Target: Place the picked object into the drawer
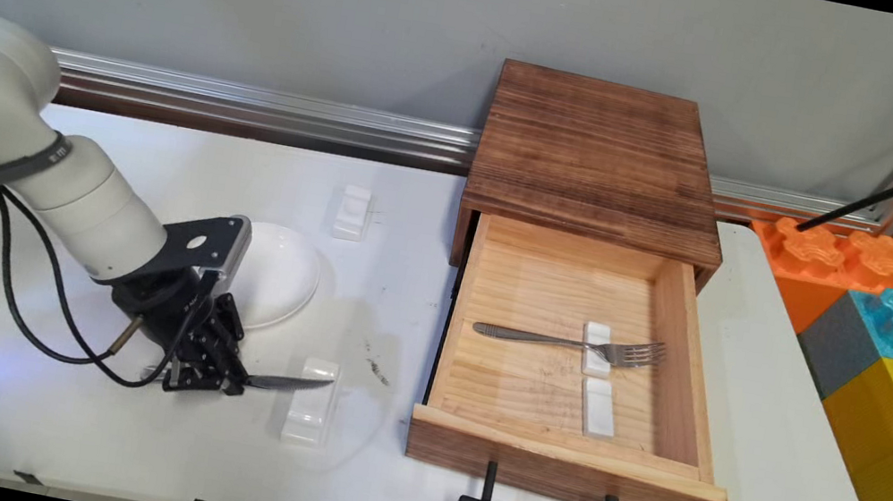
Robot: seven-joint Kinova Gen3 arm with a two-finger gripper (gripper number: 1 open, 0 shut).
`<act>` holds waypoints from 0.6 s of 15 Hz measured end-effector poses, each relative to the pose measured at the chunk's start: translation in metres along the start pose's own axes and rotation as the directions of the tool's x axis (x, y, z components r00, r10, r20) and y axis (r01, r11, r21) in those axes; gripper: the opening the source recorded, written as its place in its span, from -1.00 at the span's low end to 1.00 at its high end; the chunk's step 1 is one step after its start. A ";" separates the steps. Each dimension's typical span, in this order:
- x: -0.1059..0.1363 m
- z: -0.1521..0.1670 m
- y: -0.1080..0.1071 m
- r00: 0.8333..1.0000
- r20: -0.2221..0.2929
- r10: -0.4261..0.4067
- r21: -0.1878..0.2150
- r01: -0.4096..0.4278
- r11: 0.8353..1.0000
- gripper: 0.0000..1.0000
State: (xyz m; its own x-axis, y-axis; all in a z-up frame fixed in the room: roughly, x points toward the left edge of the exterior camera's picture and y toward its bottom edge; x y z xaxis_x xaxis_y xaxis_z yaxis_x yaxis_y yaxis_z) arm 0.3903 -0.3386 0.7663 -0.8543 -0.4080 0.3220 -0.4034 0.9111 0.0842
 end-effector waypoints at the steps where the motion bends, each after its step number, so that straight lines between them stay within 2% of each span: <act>1: 0.001 -0.003 0.000 1.000 -0.001 -0.002 0.000 0.002 1.000 -1.00; 9: 0.022 -0.043 -0.007 1.000 -0.017 -0.003 0.003 0.003 1.000 -1.00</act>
State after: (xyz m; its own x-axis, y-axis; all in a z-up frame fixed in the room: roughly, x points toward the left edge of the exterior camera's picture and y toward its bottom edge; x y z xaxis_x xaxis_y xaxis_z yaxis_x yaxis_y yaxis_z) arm 0.3886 -0.3514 0.8136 -0.8473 -0.4097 0.3380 -0.4070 0.9097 0.0824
